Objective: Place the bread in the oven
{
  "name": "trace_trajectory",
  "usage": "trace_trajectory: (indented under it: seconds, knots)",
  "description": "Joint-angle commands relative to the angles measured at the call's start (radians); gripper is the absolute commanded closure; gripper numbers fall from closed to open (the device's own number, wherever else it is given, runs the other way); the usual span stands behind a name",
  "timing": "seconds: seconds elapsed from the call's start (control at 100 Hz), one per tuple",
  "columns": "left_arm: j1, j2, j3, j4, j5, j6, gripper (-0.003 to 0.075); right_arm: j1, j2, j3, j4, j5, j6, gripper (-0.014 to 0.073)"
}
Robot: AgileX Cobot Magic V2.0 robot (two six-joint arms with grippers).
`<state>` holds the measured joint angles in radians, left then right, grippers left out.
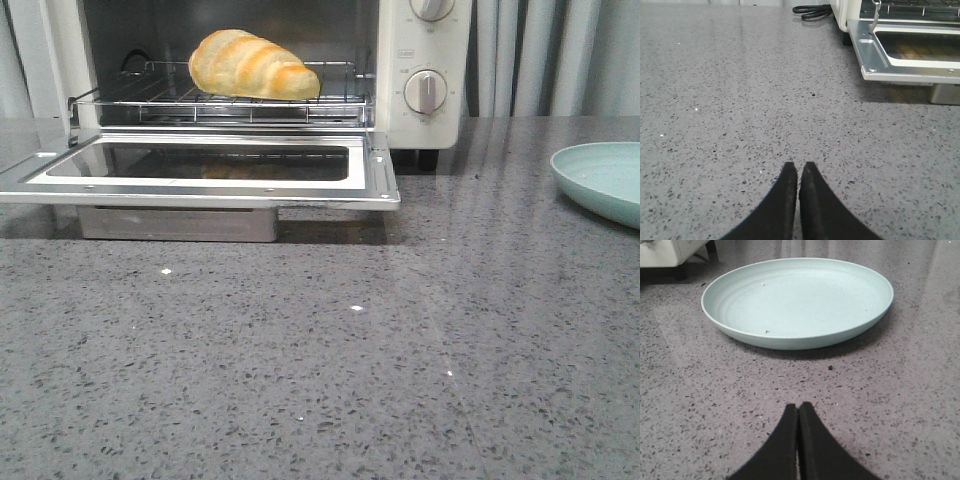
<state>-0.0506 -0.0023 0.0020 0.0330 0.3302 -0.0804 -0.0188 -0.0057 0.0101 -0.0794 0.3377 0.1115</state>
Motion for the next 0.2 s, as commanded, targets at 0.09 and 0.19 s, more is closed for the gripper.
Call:
trace_trajectory:
  seconds: [0.09,0.19]
  knots:
    - [-0.010,-0.026,0.020,-0.010,-0.070,-0.001,0.0741,-0.004,-0.021,0.025,-0.002,-0.021,-0.002,0.0661]
    - [-0.010,-0.026,0.020,-0.010,-0.070,-0.001,0.0741,-0.004,-0.021,0.025,-0.002,-0.021,-0.002,0.0661]
